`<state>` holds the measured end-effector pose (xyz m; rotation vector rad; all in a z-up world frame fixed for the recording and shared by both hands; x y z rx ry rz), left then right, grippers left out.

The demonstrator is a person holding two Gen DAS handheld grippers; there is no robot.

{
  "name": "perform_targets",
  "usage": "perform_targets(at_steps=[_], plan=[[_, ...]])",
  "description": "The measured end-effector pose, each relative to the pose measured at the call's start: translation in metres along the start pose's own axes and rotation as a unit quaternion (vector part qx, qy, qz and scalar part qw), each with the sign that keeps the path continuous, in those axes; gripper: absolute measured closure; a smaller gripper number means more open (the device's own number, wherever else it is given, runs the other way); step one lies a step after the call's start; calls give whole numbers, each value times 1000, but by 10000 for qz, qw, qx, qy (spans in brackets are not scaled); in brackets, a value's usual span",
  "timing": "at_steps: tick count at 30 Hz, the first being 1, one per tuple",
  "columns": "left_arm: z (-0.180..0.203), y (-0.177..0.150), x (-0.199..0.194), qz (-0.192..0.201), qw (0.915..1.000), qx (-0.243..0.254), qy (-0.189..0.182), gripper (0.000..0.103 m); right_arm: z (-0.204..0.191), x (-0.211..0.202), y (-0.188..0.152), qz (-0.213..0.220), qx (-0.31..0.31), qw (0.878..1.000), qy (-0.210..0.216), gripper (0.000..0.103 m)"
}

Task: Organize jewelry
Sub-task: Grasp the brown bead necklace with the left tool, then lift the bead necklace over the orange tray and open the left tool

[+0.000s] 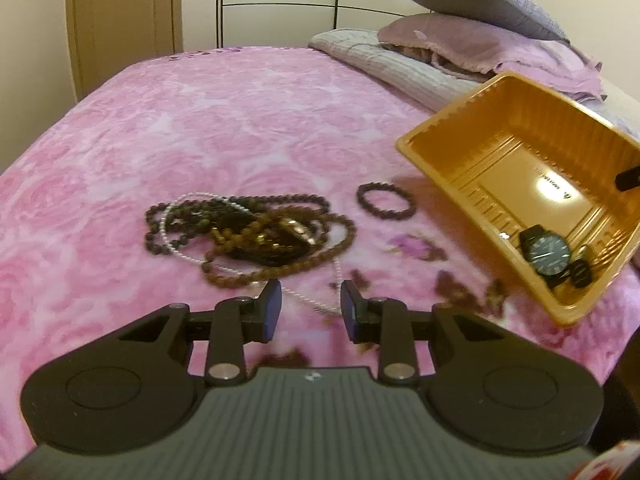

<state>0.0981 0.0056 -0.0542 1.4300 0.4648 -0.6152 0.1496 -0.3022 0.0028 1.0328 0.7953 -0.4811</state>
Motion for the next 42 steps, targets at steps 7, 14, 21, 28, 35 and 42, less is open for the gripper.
perform_targets(at_steps=[7, 14, 21, 28, 35, 42], plan=[[-13, 8, 7, 129, 9995, 170, 224, 74, 0, 0, 0, -19, -4, 10000, -8, 97], [-23, 29, 28, 70, 9920, 1186, 424, 75, 0, 0, 1, -26, -16, 10000, -18, 97], [-20, 23, 46, -264, 9759, 2145, 308, 82, -1, 2, 1, -51, -49, 10000, -64, 97], [-18, 20, 49, -265, 9704, 2366, 402, 96, -1, 2, 1, -55, -47, 9999, -71, 97], [-16, 33, 26, -85, 9744, 2236, 231, 97, 0, 2, 2, -51, -50, 10000, -67, 97], [-7, 65, -6, 302, 9794, 1990, -142, 98, 0, 1, 2, -30, -47, 10000, -69, 97]])
Point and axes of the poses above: each gripper's, at about its wrist camera, not at the fingertips, and x roughly the way its jaws point, z to its right, y to its top, the point moved 2 cm from there along x, roughly the way its jaws point, and after that the axes turned 5 degrees about -x, right-handed, at the moved point
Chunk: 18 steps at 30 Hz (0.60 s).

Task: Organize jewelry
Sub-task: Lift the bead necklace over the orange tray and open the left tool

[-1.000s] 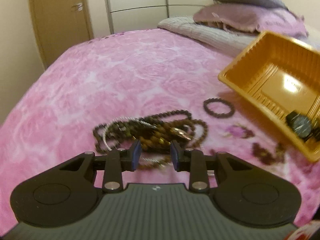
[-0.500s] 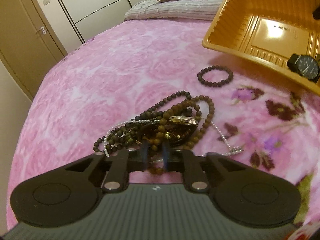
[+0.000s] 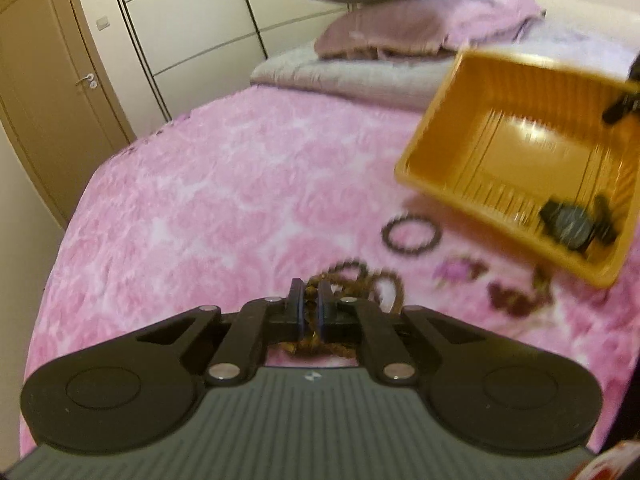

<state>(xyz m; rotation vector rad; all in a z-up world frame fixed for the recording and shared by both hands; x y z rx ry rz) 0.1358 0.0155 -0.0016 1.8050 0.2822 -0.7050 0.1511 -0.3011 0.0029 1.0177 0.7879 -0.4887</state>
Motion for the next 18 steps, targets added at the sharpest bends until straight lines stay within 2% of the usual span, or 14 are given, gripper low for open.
perform_targets(at_steps=[8, 18], plan=[[1, 38, -21, 328, 9989, 52, -325, 98, -1, -2, 1, 23, -2, 10000, -19, 97], [-10, 81, -47, 822, 9953, 36, -504, 98, -1, -3, 2, 37, -18, 10000, -29, 97]])
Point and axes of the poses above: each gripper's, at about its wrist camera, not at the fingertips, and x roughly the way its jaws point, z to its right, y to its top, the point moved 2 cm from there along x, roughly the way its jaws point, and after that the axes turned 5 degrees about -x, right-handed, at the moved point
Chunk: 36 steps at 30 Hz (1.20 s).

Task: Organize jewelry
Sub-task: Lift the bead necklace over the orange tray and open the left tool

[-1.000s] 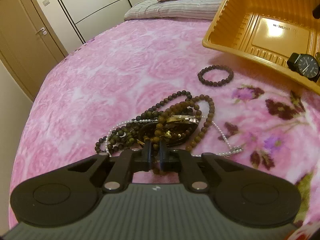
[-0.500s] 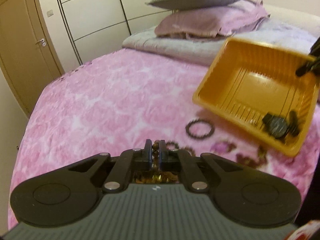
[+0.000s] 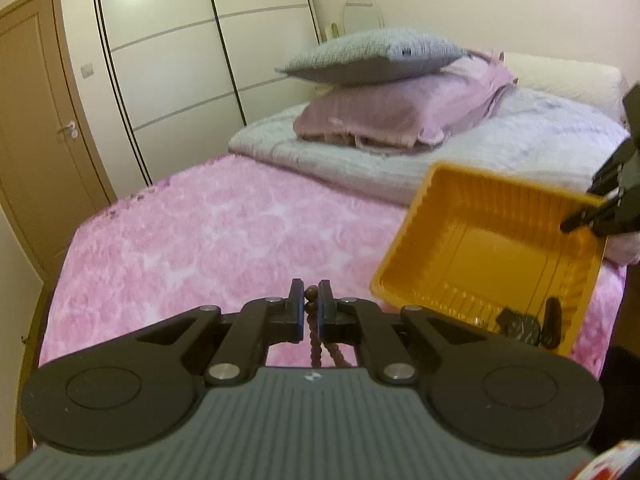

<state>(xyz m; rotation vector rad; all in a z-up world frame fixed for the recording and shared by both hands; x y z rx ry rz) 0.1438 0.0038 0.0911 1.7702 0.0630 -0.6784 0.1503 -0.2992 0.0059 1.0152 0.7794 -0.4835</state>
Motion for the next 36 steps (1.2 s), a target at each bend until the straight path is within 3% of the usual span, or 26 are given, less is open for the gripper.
perform_targets(at_steps=[12, 27, 36], plan=[[4, 49, -14, 487, 9986, 84, -166, 98, 0, -1, 2, 31, -19, 10000, -4, 97], [63, 84, 6, 697, 9926, 249, -964, 98, 0, -1, 3, 53, -6, 10000, 4, 97], [105, 85, 54, 331, 9882, 287, -1470, 98, -1, -1, 3, 68, -2, 10000, 10, 97]])
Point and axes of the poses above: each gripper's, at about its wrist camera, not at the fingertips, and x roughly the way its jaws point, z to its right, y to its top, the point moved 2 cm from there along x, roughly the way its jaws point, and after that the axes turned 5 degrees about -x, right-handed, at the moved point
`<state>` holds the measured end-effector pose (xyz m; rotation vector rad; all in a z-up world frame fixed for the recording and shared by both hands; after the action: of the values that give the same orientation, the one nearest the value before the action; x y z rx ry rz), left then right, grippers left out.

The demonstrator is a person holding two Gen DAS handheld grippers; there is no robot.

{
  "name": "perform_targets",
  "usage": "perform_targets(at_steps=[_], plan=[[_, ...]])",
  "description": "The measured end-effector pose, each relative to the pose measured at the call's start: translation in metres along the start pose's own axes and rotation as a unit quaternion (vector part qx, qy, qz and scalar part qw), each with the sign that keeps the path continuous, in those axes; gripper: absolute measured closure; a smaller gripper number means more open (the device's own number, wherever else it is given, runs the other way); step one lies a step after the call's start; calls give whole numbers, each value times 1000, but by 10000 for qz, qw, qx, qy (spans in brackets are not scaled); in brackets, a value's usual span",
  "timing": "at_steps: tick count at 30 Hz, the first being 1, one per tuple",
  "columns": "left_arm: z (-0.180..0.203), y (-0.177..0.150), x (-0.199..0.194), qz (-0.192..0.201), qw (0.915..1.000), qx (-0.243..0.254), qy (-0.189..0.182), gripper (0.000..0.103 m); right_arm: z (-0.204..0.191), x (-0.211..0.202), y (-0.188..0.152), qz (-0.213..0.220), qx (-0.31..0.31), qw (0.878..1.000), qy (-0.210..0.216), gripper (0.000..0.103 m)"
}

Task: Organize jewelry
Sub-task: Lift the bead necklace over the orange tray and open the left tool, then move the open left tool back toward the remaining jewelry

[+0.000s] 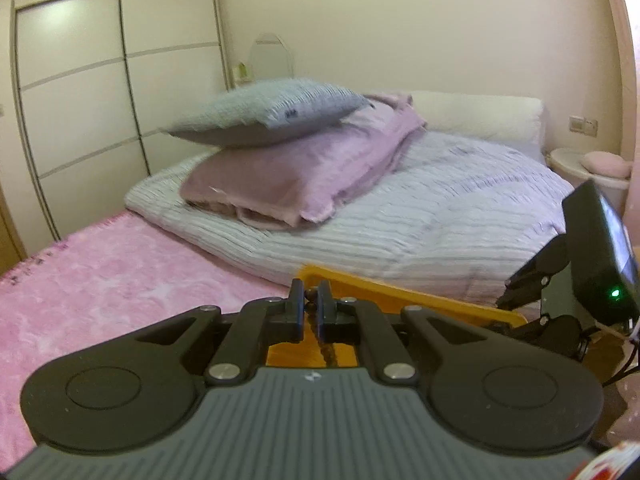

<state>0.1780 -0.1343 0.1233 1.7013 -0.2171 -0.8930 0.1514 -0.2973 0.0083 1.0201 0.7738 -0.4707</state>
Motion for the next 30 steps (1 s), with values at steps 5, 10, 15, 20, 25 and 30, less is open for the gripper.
perform_targets(at_steps=[5, 10, 15, 20, 25, 30], plan=[[6, -13, 32, -316, 9992, -101, -202, 98, 1, 2, 1, -8, 5, 10000, 8, 97], [7, -24, 52, -558, 9975, -271, -353, 98, 1, 3, 0, -14, 12, 10000, 18, 97], [5, -31, 61, -693, 9960, -393, -412, 97, 0, 3, 0, -15, 14, 10000, 17, 97], [2, -34, 62, -733, 9956, -433, -385, 97, 0, 3, 0, -14, 14, 10000, 18, 97], [0, -33, 55, -648, 9962, -491, -322, 92, 0, 3, 0, -11, 19, 10000, 17, 97], [-16, -37, 36, -556, 9965, -628, -63, 90, 0, 2, -1, 1, 33, 10000, 17, 97]])
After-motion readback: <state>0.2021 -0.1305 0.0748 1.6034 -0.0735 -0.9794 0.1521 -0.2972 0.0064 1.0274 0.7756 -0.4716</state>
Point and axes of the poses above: each gripper's, at about its wrist camera, not at the fingertips, and x roughly the way its jaws point, z to its right, y to its top, the point moved 2 cm from there along x, roughly the way its jaws point, and after that the axes turned 5 degrees about -x, right-handed, at the moved point
